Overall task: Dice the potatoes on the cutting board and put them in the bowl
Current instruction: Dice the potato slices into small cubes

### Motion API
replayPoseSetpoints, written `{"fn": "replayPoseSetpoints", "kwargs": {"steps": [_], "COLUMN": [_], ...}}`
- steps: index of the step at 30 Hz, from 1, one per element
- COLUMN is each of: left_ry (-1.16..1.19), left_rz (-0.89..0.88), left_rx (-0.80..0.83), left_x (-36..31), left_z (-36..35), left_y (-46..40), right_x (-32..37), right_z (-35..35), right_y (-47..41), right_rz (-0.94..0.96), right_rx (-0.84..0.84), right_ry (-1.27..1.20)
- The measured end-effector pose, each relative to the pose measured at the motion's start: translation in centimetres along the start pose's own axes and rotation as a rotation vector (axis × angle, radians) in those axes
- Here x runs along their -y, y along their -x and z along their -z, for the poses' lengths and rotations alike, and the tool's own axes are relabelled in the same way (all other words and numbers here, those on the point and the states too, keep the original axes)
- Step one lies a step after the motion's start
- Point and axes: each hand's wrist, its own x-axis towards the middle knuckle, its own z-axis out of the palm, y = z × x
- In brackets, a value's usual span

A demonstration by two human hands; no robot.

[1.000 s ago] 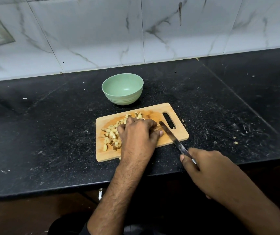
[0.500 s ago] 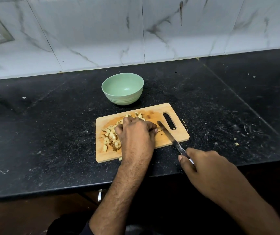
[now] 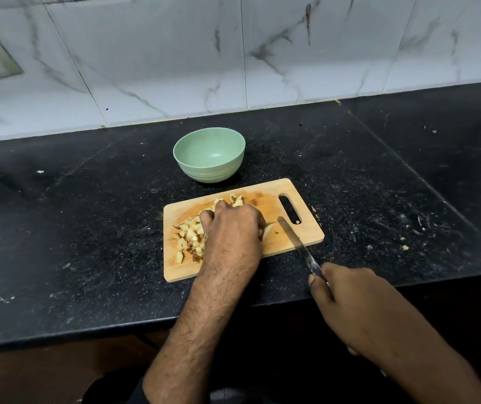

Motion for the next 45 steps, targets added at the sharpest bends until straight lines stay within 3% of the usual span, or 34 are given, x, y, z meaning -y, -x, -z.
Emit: {"fn": "replayPoseSetpoints", "kwargs": {"steps": [12, 18, 45], "left_ry": [0.113, 0.138, 0.149], "left_rz": [0.053, 0.041, 0.040], "left_rx": [-0.130, -0.126, -0.039], "left_x": [0.4, 0.7, 0.4], "left_z": [-0.9, -0.9, -1.0], "left_y": [0.5, 0.2, -0.5], "right_x": [2.4, 2.3, 3.5], "right_z": [-0.5, -0.1, 0.4], "right_y": [-1.3, -0.4, 0.6], "right_rz": [0.071, 0.072, 0.100], "right_rx": [0.002, -0.066, 0.011], "right_ry": [0.032, -0.002, 0.015]}}
